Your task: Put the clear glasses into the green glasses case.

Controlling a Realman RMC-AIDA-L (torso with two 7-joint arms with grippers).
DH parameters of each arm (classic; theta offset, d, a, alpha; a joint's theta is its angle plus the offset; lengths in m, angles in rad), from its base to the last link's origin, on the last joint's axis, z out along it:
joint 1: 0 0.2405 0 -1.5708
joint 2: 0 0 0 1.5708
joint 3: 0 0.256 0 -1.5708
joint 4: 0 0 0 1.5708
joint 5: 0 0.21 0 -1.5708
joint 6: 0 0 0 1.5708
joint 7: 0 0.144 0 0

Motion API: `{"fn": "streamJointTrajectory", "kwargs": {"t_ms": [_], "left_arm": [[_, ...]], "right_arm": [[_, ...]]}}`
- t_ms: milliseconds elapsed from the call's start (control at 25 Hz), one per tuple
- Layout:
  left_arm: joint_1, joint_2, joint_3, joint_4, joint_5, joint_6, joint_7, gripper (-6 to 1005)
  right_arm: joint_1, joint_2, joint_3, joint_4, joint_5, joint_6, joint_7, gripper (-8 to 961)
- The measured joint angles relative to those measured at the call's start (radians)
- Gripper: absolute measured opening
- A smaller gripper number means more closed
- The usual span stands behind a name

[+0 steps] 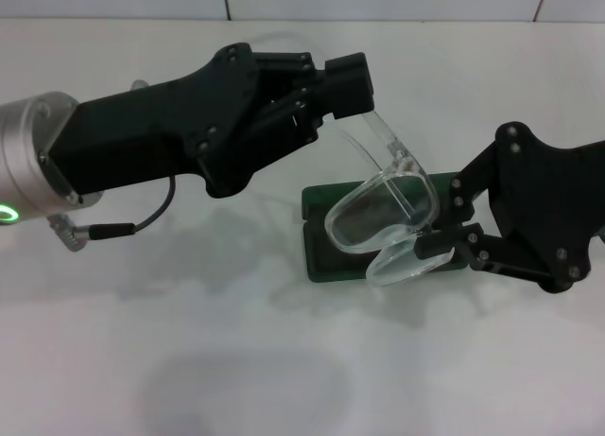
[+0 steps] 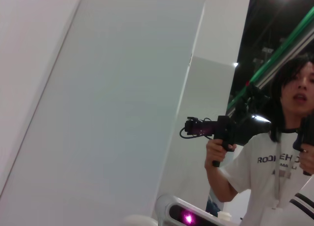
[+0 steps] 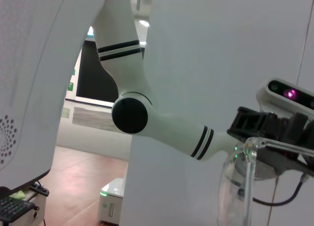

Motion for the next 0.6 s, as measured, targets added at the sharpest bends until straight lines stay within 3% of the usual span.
{"fn": "streamJointTrajectory", "kwargs": {"t_ms": [600], "left_arm": [[-0.017,0.0,0.041,-0.051,0.002,-0.001,0.003,67]], "right_arm": [[-0.008,0.0,-0.024,0.006,0.046,0.0,-0.027,61]]}}
